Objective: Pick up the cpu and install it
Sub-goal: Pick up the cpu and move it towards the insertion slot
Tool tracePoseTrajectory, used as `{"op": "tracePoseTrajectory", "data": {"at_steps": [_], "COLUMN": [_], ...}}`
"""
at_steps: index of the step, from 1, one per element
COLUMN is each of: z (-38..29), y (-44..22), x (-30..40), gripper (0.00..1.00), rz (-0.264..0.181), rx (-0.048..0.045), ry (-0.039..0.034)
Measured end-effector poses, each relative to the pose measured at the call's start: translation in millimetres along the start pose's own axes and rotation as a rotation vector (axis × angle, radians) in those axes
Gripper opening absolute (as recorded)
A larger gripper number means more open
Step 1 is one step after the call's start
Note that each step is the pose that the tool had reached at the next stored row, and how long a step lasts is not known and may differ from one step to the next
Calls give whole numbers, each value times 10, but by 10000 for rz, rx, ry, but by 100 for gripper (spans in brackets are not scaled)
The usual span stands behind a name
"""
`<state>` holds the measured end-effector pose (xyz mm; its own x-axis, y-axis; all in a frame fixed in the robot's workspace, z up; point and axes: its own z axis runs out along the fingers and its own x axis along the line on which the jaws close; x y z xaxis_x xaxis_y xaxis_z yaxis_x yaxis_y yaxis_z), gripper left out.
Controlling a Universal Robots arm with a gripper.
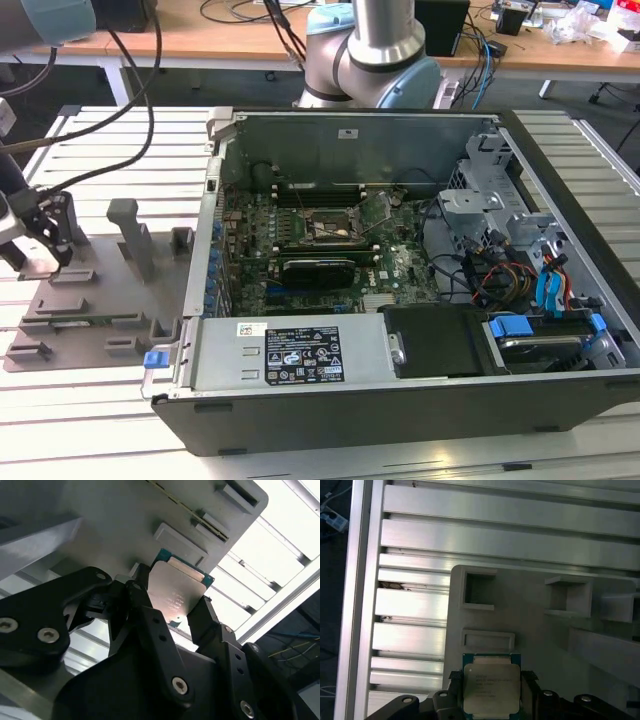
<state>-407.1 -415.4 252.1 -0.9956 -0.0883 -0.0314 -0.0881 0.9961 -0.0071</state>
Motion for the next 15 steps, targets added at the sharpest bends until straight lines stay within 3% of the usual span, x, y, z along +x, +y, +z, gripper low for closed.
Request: {"op": "tracePoseTrajectory", "data": {"at_steps": [9, 15], "z": [-154, -322], "y": [-1, -2], "x": [-5, -10], "gripper": [55, 55], "rz": [1, 1], "rx": [0, 0], "ry": [0, -1]}}
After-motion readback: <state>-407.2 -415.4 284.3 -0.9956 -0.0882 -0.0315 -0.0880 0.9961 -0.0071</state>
